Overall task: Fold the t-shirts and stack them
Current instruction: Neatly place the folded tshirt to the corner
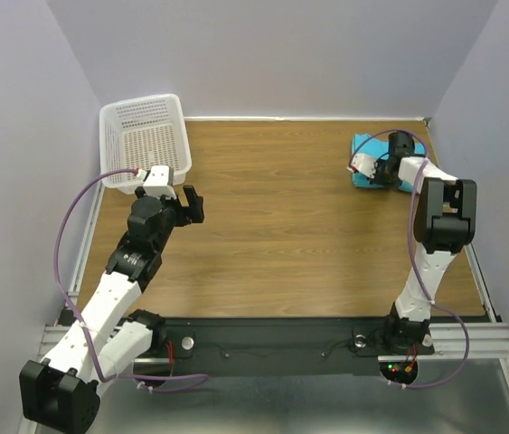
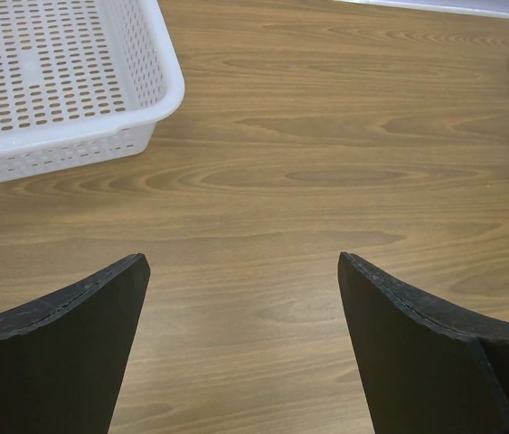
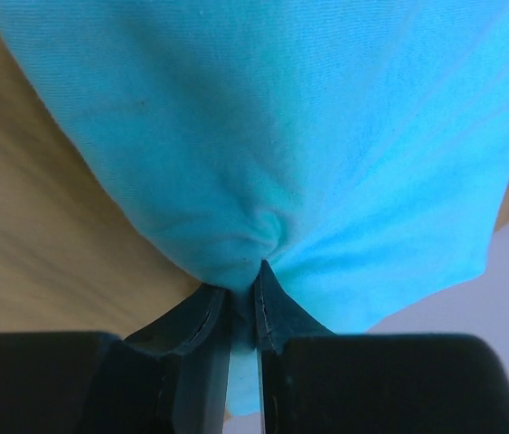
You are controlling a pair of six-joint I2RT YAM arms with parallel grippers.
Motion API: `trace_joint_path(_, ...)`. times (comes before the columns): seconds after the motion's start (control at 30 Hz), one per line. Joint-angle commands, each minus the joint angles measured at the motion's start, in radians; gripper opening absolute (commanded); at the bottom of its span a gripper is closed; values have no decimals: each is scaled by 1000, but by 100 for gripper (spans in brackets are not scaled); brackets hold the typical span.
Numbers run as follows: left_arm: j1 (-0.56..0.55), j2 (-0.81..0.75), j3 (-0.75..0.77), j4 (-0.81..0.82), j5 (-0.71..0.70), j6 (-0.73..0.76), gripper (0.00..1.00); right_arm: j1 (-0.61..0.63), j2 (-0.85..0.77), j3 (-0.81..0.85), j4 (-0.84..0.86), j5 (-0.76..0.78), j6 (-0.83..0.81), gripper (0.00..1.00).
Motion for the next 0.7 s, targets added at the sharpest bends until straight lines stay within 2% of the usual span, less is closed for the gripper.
trace_joint_path(0.0, -1, -4, 6, 47, 10, -8, 97, -41, 44, 109, 12, -37, -165, 7)
trace_joint_path(0.1, -1, 5, 6, 45, 18, -7, 97, -73, 97, 154, 10, -19, -178, 9)
trace_joint_path(0.17, -1, 8, 8, 42, 26, -8, 97, -90, 104, 160, 10, -21, -191, 26)
trace_joint_path(0.2, -1, 8, 6, 42, 27, -8, 96, -94, 96, 153, 10, -24, -195, 46)
trace_joint_path(0.27, -1, 7, 8, 39, 32, -8, 97, -102, 53, 128, 12, -54, -192, 63)
trace_joint_path(0.3, -1, 7, 8, 41, 36, -10, 97, -105, 53, 119, 12, -68, -188, 68)
trace_joint_path(0.43, 0, 5, 17, 41, 50, -8, 96, -107, -103, 90, 10, -192, -85, 78)
trace_joint_path(0.5, -1, 1, 21, 41, 52, -7, 97, -108, -155, 93, 10, -231, -33, 80)
trace_joint_path(0.53, -1, -2, 26, 41, 52, -7, 96, -110, -186, 100, 7, -263, 55, 82)
trace_joint_path(0.57, -1, -4, 27, 42, 52, -5, 96, -111, -194, 114, 9, -272, 106, 81)
trace_joint_path(0.6, -1, -10, 28, 44, 52, -5, 96, -111, -194, 140, 10, -277, 158, 72)
trace_joint_path(0.67, -1, -16, 23, 47, 53, -5, 96, -114, -179, 180, 12, -262, 342, 59)
